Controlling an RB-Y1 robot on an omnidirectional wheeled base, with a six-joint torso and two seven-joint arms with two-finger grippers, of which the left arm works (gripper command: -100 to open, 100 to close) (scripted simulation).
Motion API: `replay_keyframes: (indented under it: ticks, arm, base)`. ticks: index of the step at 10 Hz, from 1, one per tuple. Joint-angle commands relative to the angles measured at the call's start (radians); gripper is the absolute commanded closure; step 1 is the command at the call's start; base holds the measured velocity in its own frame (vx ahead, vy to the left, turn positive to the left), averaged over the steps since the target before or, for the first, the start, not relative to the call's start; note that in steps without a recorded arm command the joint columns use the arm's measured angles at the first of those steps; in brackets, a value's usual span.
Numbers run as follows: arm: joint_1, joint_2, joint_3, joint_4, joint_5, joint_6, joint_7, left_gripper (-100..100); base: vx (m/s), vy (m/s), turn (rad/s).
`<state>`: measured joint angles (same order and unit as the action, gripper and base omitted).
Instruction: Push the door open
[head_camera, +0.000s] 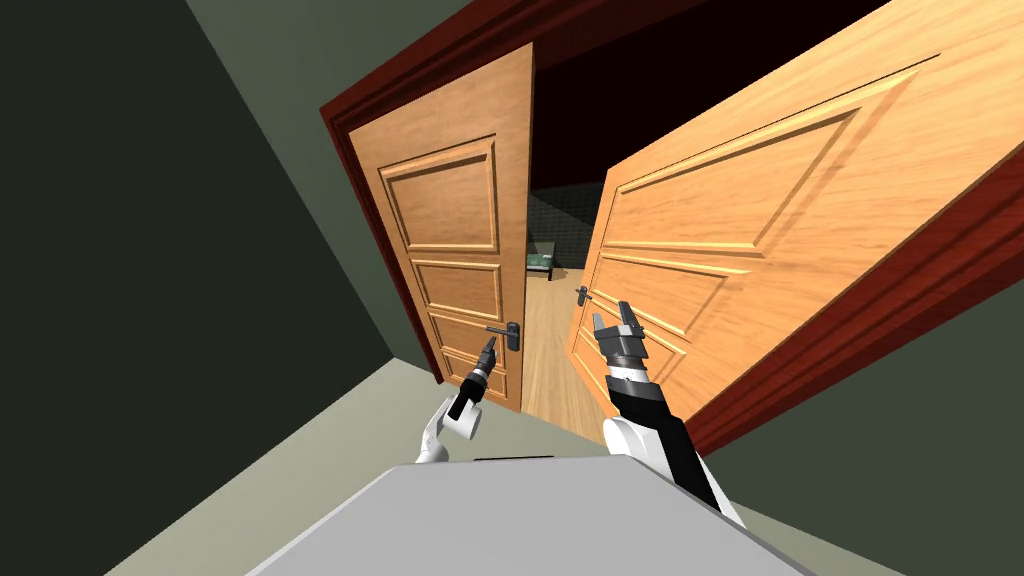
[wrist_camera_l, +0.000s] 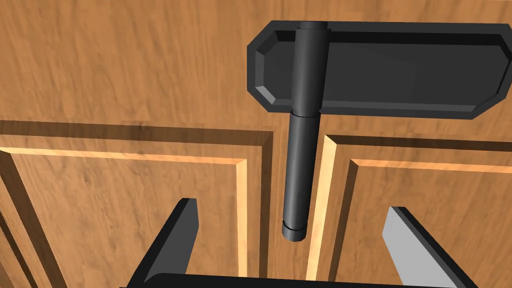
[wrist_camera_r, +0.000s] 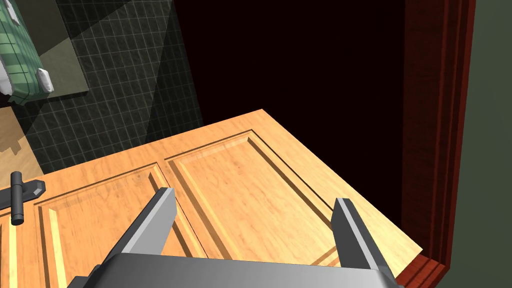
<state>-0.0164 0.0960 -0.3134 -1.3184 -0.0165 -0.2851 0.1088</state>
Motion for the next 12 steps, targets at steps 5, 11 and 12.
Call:
replay_keyframes:
  ticks: [5,11,12]
  arm:
    - [-0.018,-0.015,0.02,0.044,0.001,-0.023,-0.007,-100]
    - [-0.018,-0.013,0.019,0.041,0.001,-0.02,-0.006,100]
    - [-0.018,-0.013,0.019,0.041,0.001,-0.02,-0.006,100]
  base:
    - [0.192,-0.052,-0.029]
    - [0.005,-0.001,-0.004]
    - [0.0,0.0,0.0]
